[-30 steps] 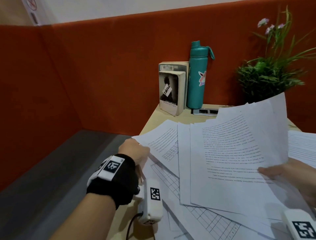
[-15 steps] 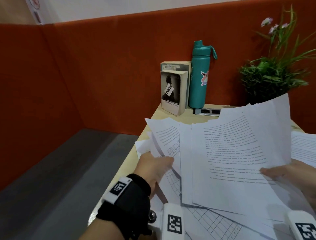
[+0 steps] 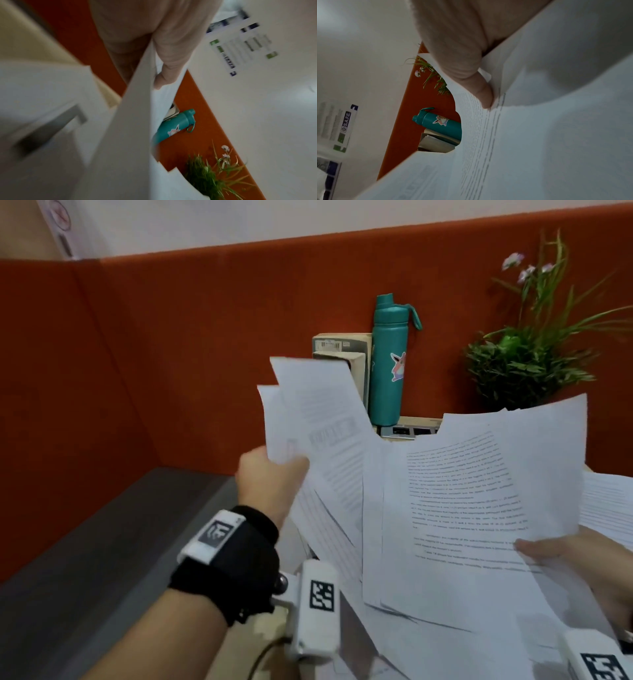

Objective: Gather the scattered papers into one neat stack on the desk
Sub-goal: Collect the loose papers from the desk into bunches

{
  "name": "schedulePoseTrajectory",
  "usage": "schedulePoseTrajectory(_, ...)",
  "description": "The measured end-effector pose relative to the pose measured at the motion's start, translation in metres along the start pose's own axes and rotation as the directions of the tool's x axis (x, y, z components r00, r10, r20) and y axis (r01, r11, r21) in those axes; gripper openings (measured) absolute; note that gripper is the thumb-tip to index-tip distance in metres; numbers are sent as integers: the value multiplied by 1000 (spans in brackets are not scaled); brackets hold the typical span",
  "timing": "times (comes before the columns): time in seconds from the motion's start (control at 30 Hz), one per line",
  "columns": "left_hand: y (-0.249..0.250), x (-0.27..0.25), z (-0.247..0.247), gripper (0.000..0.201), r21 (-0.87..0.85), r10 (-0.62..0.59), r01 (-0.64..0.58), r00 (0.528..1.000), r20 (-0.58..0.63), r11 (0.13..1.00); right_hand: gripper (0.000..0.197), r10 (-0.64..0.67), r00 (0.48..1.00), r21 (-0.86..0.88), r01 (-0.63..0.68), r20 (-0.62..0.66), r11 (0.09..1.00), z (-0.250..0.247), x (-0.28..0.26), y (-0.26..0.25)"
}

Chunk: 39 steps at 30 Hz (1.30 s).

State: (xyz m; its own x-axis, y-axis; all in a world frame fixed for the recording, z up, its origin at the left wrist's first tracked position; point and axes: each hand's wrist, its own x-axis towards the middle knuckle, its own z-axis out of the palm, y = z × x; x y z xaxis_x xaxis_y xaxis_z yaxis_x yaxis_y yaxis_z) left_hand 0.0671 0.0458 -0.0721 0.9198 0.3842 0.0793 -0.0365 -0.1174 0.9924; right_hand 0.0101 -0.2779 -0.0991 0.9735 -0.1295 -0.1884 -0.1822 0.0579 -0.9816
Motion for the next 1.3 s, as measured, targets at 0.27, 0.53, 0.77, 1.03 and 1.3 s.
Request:
schedulePoseTrajectory(0.27, -1, -5, 13, 14, 149, 40, -49, 997, 60, 988, 70, 125, 992, -15, -126, -21, 992, -13, 24, 34)
schedulePoseTrajectory(0.53, 75, 34, -15, 9, 323, 360, -341, 933, -1, 883, 67, 95, 992, 95, -87, -82, 992, -23, 21, 34)
schedulePoseTrajectory(0.77, 167, 66, -48, 27, 361, 402, -426, 904, 144, 830, 29, -50, 978, 41, 59, -202, 997, -8, 16, 8)
schedulePoseTrajectory(1.03, 77, 50, 18, 26, 258, -175, 85, 921, 348, 963, 38, -54, 987, 142, 76, -152, 987, 12, 1, -13)
schedulePoseTrajectory(1.3, -23, 14, 81, 25, 203, -389, 333, 811, 436, 921, 74, 96, 985, -113, -113, -144, 987, 15, 0, -11)
